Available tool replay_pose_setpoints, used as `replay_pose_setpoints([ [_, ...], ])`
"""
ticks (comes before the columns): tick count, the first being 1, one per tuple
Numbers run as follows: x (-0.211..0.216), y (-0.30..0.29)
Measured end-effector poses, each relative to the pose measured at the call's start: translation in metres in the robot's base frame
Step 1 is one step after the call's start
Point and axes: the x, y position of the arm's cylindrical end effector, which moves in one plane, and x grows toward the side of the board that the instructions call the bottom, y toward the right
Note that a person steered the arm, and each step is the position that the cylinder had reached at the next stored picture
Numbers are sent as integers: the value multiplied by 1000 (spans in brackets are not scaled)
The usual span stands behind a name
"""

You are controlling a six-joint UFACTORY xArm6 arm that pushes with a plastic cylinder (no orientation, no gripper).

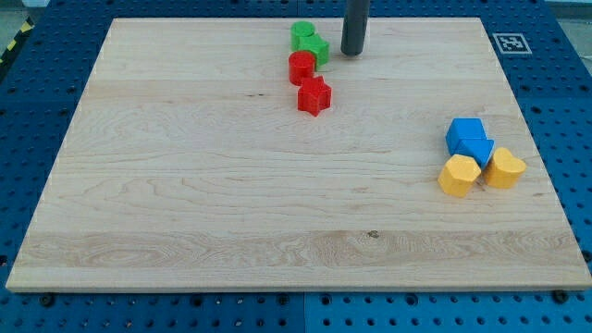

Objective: Place the green star to the top center

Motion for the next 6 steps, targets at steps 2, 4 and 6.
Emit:
replay_pose_setpoints([
  [2, 0, -8],
  [4, 0, -36],
  [6, 0, -46],
])
